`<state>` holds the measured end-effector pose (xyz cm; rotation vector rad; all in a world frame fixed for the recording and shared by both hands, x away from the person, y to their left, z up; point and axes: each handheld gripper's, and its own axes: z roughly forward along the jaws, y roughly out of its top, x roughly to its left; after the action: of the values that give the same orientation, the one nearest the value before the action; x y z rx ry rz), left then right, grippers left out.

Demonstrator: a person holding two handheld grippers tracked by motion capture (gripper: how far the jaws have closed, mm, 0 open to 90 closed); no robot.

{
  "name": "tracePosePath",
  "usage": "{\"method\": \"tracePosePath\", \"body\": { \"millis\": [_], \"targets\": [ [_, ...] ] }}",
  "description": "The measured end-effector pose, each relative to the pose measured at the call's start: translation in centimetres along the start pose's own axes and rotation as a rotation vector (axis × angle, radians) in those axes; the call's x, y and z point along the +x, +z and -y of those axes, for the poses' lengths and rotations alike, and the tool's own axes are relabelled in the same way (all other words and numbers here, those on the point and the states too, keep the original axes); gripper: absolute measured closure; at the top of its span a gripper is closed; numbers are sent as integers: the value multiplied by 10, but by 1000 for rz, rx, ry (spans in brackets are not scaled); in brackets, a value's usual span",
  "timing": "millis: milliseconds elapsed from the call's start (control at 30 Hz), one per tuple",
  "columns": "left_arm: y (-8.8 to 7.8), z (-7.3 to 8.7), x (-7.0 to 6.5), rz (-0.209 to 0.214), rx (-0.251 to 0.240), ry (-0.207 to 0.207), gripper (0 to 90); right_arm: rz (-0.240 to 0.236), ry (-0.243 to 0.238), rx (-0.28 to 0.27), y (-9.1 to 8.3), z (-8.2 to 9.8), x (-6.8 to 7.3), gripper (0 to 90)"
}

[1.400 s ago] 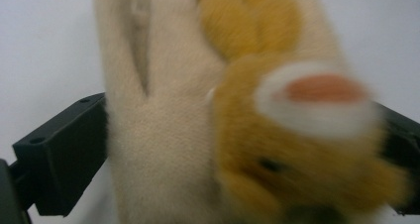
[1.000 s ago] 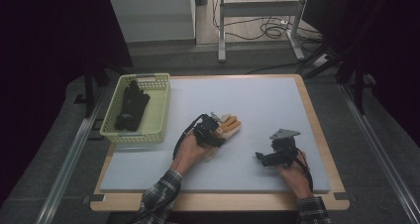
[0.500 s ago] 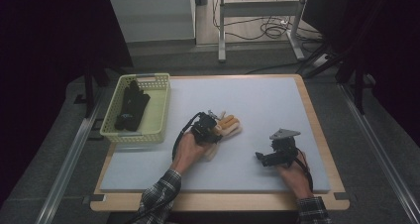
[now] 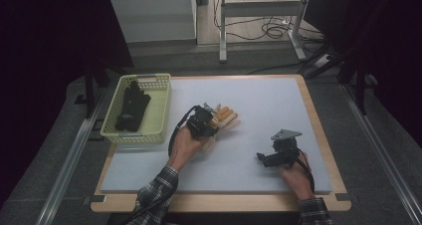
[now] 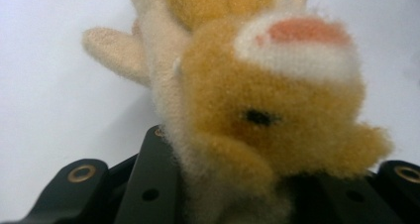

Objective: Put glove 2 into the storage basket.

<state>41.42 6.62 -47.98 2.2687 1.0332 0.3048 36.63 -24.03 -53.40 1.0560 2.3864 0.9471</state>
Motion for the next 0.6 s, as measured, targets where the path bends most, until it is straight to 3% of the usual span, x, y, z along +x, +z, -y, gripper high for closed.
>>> {"method": "tracePosePath", "body": {
  "millis": [367,600],
  "targets": [
    [-35,-11,23,-59,-18,-43,698,0,-2,-1,0,0,0,19],
    [-67,-13,49,-118,-37,-101,696,0,-4,-1,0,0,0,19]
  ]
}}
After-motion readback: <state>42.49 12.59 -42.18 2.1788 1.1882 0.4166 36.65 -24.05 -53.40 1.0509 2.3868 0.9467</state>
